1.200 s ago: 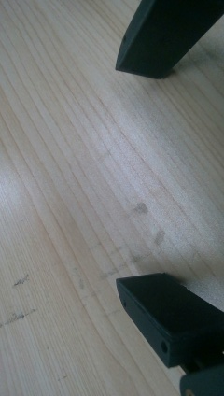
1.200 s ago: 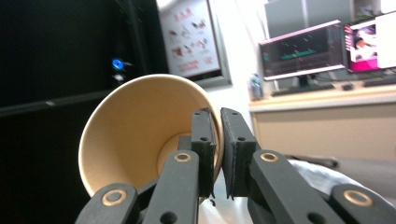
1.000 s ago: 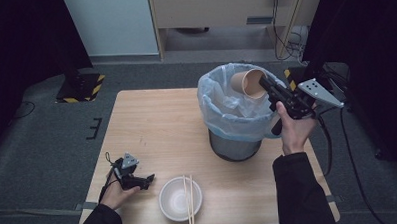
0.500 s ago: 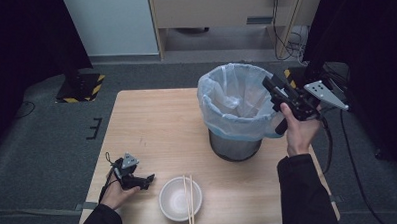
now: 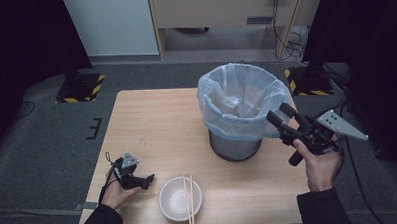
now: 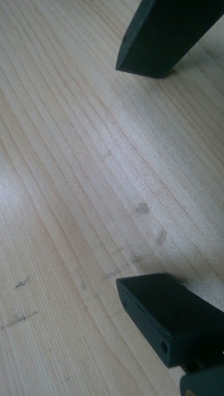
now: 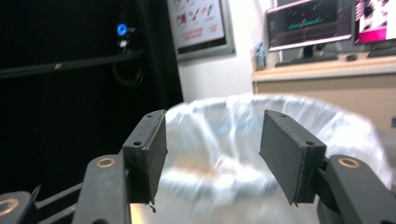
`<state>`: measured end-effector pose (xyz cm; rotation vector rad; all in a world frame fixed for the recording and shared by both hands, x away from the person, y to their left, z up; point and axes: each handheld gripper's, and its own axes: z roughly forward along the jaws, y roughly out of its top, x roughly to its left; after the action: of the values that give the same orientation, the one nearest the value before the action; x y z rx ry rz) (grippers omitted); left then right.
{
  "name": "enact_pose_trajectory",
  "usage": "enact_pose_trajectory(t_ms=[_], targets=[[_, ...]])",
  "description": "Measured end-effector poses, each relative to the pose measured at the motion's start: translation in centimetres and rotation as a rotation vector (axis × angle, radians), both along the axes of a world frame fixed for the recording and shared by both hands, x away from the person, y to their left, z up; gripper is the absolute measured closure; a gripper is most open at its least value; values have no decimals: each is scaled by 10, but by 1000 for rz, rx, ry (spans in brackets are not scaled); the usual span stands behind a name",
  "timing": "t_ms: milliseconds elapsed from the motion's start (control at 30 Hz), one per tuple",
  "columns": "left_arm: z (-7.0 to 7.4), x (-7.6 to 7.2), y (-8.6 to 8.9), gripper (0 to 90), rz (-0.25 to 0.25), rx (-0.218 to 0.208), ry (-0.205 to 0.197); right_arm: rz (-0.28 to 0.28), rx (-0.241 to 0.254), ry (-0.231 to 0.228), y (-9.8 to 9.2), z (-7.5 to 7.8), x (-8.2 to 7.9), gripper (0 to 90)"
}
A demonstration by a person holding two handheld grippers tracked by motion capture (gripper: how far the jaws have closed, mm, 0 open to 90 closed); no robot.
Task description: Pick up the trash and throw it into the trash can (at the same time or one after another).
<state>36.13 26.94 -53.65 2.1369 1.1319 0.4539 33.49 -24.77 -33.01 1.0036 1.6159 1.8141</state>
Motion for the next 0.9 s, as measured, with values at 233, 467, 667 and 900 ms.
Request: enact_pose_trajectory(t_ms=[233,467,667,900], targets=[[0,2,1,0,-24,1,2,44,-98,73,2,-29,-18,380],[3,2,2,33,-25,11,18,40,-159,158,0,-69,-16,352],[7,2,0,77,-29,30,45,18,-275,266,2,-115,-3,318],[13,1,0,138,-10,42,65,33,-386,366,-3,-149,4,278]])
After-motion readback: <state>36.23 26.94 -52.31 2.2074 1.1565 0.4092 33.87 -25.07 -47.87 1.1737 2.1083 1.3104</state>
